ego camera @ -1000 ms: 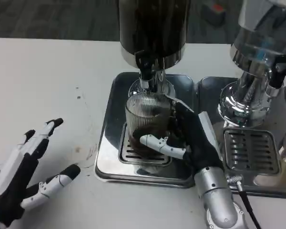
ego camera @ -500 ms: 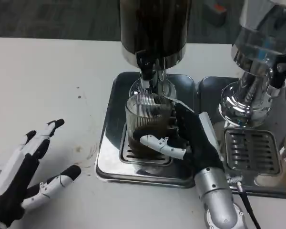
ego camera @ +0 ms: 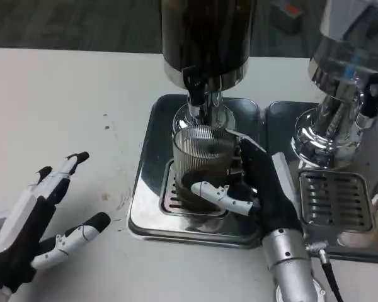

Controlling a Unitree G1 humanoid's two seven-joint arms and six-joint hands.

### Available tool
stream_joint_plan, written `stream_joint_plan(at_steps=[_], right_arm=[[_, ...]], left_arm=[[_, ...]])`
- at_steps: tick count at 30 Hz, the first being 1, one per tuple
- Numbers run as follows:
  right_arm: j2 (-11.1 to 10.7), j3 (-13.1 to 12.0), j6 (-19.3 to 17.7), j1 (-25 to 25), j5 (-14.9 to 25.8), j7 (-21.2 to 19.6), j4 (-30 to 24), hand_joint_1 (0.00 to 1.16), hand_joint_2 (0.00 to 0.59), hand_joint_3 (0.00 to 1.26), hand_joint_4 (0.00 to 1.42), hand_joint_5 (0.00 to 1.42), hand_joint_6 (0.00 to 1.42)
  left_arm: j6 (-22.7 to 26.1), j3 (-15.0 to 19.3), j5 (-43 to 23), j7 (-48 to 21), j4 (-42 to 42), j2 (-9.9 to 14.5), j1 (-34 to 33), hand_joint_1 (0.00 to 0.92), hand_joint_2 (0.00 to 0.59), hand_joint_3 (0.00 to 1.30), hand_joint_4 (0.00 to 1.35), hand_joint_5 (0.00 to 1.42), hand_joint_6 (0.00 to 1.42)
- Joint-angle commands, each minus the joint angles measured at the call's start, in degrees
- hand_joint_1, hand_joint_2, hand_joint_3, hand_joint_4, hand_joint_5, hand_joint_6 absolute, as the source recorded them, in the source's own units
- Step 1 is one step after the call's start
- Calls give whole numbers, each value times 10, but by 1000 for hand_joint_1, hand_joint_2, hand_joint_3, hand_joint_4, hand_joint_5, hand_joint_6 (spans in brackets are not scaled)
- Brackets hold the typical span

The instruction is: Grasp the cup under the faucet to collect the drink, then remove the cup.

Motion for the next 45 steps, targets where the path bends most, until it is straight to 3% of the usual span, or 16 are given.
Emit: stream_joint_plan(at_steps=[1, 7, 24, 45], right_arm=[[12, 5, -24, 13, -2, -3, -29, 1078, 230, 356, 523, 581, 703], [8, 12, -26, 25, -23, -11, -47, 1080, 230, 358, 532, 603, 745], [17, 8, -29, 43, -22, -24, -78, 1081, 230, 370, 539, 661, 827], [-4, 17, -12, 101, -36, -2, -154, 1087, 231, 370, 545, 715, 888]], left_arm=[[-6, -6, -1, -9, 9, 9, -5, 0, 153, 76, 0, 110, 0], [-8, -10, -2, -9, 12, 9, -7, 0, 154, 81, 0, 109, 0], [-9, -15, -3, -11, 17, 8, -12, 0, 150, 79, 0, 109, 0], [-18, -22, 5, -13, 12, 17, -18, 0, 150, 77, 0, 109, 0]])
